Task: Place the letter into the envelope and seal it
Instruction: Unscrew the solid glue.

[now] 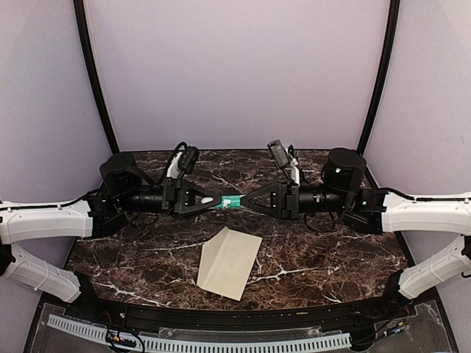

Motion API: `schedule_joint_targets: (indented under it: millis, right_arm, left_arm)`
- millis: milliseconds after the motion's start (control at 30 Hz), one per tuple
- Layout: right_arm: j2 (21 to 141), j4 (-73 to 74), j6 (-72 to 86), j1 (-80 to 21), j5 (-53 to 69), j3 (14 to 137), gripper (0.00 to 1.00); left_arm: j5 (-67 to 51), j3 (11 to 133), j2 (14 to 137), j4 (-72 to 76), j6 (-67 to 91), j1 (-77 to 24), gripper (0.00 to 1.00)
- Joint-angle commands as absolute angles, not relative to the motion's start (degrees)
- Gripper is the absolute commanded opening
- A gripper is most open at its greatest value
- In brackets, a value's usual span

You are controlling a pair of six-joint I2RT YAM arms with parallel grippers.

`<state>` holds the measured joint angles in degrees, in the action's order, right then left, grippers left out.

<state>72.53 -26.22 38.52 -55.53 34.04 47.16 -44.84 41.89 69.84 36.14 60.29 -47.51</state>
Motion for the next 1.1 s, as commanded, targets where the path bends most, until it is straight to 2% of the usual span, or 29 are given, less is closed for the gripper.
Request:
schedule_joint_targets:
  millis: [0, 167, 333, 500, 733, 833, 900, 1067]
  right_arm:
    - [73.4, -28.2, 39.9, -55.9, 35.3, 49.2, 0.19]
    - [73.5, -27.7, 42.5, -55.9, 34.6, 49.4, 0.11]
    - [74.5, -22.7, 48.2, -55.6, 32.5, 51.0, 0.05]
    - [77.0, -19.4, 56.5, -55.0, 32.9, 51.3, 0.04]
    - [79.5, -24.0, 63.5, -54.7, 34.7, 48.6, 0.05]
    - [79.7, -25.5, 63.6, -54.7, 34.8, 48.7, 0.12]
    - [79.7, -26.1, 63.1, -54.7, 35.0, 48.9, 0.25]
    - [80.2, -25.7, 62.0, -54.8, 36.7, 49.7, 0.48]
  left_arm:
    - [-46.4, 42.1, 68.7, 36.6, 58.2, -47.3, 0.0]
    - [-47.3, 42.8, 68.3, 33.8, 51.7, -47.3, 0.0]
    - [-43.3, 45.8, 65.7, 17.4, 30.9, -47.3, 0.0]
    - [-39.2, 46.6, 62.4, 9.9, 16.6, -47.4, 0.0]
    - [-35.9, 47.1, 61.0, 3.8, 9.6, -47.8, 0.0]
    - [-35.2, 46.1, 60.0, 5.4, 10.9, -47.9, 0.0]
    - [-34.0, 44.3, 59.0, 7.9, 12.9, -47.9, 0.0]
    - [-33.6, 42.3, 57.9, 11.8, 16.2, -47.9, 0.0]
